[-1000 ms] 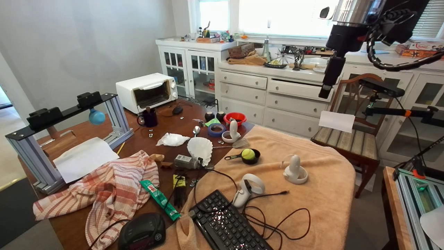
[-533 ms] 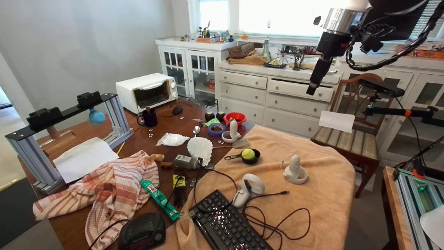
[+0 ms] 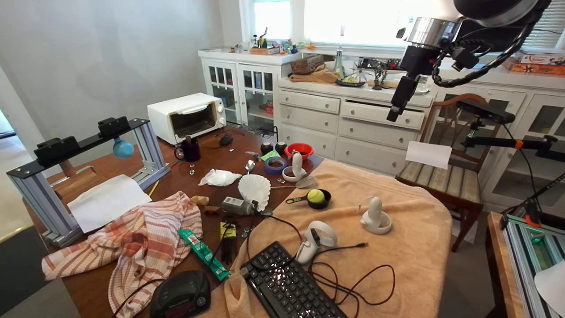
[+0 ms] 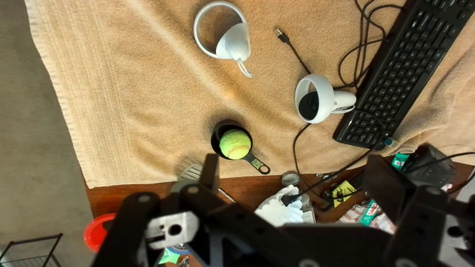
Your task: Put the tennis ball on the towel
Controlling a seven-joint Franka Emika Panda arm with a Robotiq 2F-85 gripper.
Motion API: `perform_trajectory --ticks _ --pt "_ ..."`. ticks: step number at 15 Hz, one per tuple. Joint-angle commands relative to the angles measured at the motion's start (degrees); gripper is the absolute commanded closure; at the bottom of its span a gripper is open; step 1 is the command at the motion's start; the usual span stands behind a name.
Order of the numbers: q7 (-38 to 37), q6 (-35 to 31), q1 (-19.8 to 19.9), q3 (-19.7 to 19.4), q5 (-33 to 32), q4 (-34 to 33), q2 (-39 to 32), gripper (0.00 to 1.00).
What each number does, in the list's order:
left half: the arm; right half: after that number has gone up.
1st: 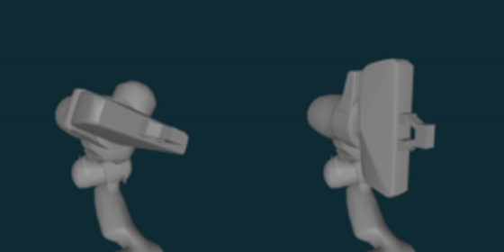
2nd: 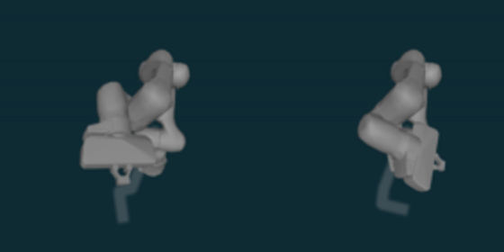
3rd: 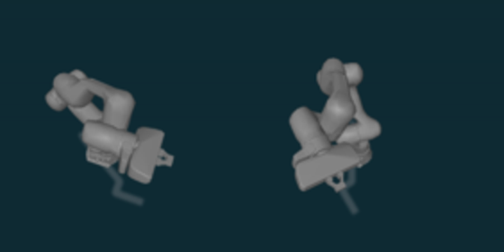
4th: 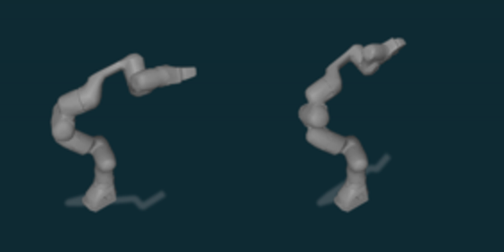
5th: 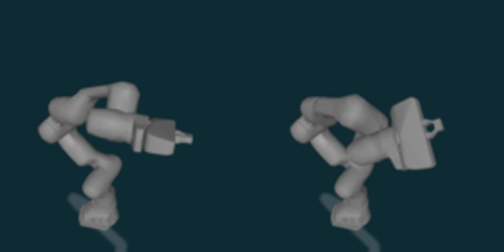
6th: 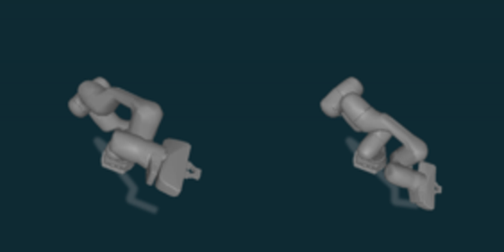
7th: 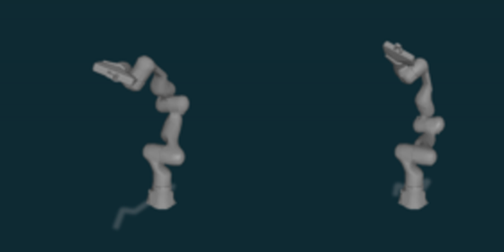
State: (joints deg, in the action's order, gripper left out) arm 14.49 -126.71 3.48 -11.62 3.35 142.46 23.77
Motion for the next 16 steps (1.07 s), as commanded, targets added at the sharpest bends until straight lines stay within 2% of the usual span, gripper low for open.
perform_trajectory --ticks 1,3,7,12,16 --pt "0.85 -0.25 0.38 0.23 0.29 -0.2 -0.6 0.0" --pt "6.41 -3.07 0.88 -0.96 -3.35 -1.97 -4.67 0.0" --pt "6.37 -5.63 4.93 -2.11 -11.39 -8.44 -13.76 0.0" --pt "8.96 -6.15 6.51 -2.56 -12.19 -17.13 -23.02 0.0" --pt "15.93 -7.28 5.94 -0.76 -7.05 -21.43 -26.84 0.0"
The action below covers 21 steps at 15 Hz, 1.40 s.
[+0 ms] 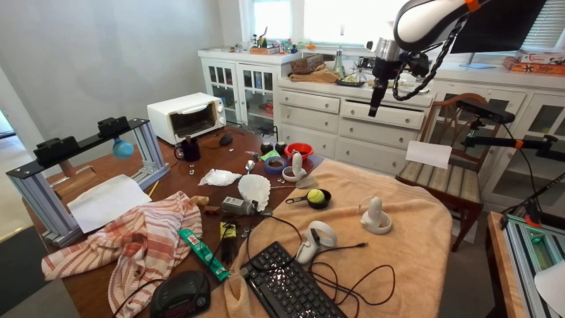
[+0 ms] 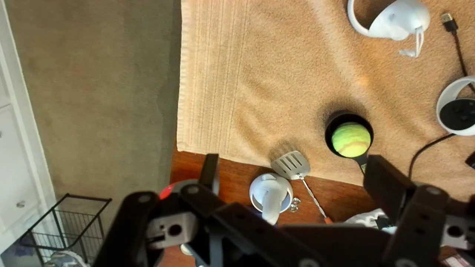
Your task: Put the tennis ball on the towel
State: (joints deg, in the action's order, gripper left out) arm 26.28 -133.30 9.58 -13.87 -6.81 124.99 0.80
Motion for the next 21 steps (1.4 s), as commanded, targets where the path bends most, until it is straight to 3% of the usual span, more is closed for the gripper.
perform_trajectory --ticks 1,2,10,17,21 --pt "5.19 -0.7 -0.18 2.13 3.63 -4.53 -4.32 0.0" --pt "2.42 0.01 0.55 1.87 1.58 -2.27 -1.83 0.0" --pt "3.79 0.01 0.43 2.91 2.33 -3.88 -3.32 0.0" --pt "26.93 4.43 3.33 5.4 20.5 -17.4 -16.42 0.0" --pt "36.09 13.26 6.38 9.55 26.09 -28.12 -26.33 0.0"
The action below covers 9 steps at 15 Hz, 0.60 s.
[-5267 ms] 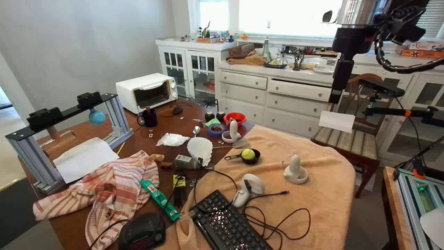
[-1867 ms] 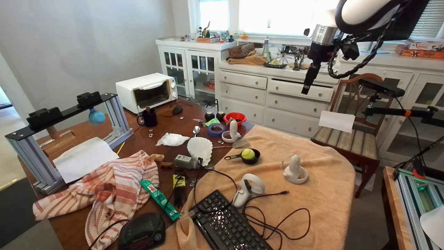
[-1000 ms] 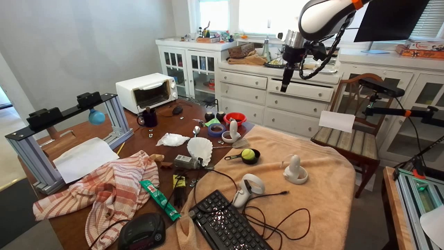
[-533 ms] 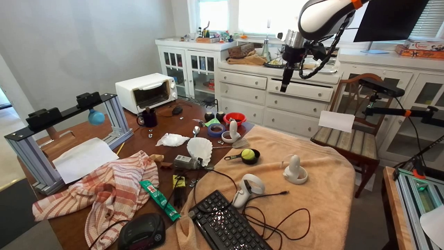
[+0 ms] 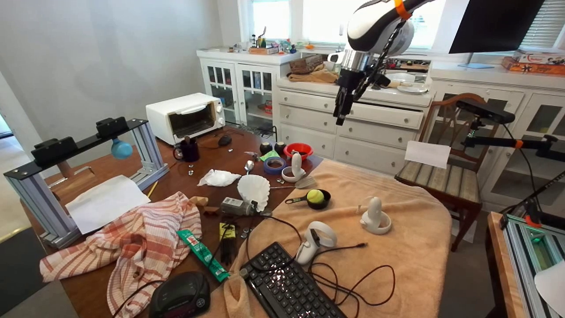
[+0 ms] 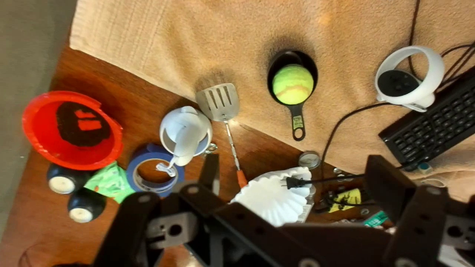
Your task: Put the tennis ball on the towel
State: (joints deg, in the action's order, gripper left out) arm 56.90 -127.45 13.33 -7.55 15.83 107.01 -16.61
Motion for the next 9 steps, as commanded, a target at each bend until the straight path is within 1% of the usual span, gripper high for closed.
perform_trajectory --ticks 1,3,4,6,9 --pt "5.09 9.94 2.33 4.12 2.5 -12.46 -11.3 0.0" --pt "4.8 15.84 2.0 5.67 0.53 -16.71 -14.78 0.0" --pt "3.69 10.3 2.27 4.87 0.77 -10.05 -9.62 0.0" --pt "3.68 12.88 2.04 6.11 0.65 -13.39 -12.81 0.0" --pt "3.74 13.36 2.2 6.33 0.62 -14.89 -13.92 0.0"
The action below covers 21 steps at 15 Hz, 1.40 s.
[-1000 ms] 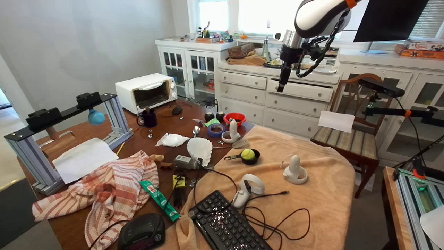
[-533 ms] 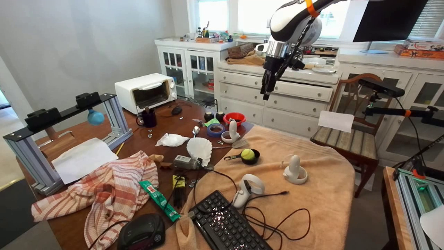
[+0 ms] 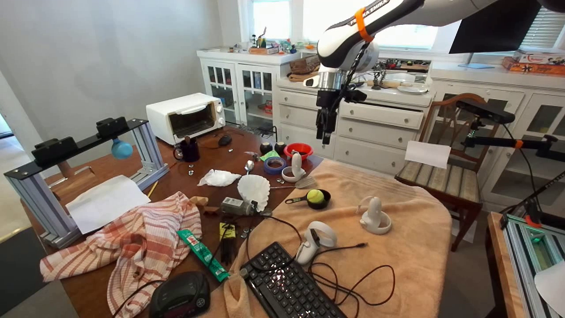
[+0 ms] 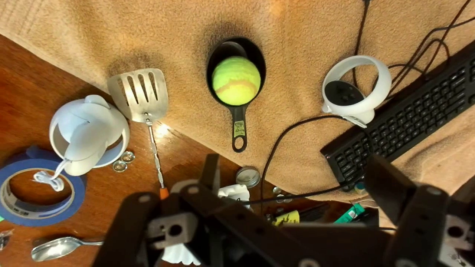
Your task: Put the tennis ball on the towel
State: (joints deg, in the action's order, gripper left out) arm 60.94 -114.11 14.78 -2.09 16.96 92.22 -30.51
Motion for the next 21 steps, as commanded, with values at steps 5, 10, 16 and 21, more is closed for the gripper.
perform_trajectory --ticks 5,10,16,21 --pt "-1.49 8.44 3.08 1.58 0.95 -11.11 -10.63 0.0" --pt "-2.42 21.0 4.86 4.02 0.8 -23.56 -23.05 0.0" --pt "-19.83 19.32 0.58 3.12 -0.78 -34.27 -32.72 0.0" --pt "-36.23 17.65 -2.62 2.71 -4.42 -38.58 -36.21 0.0"
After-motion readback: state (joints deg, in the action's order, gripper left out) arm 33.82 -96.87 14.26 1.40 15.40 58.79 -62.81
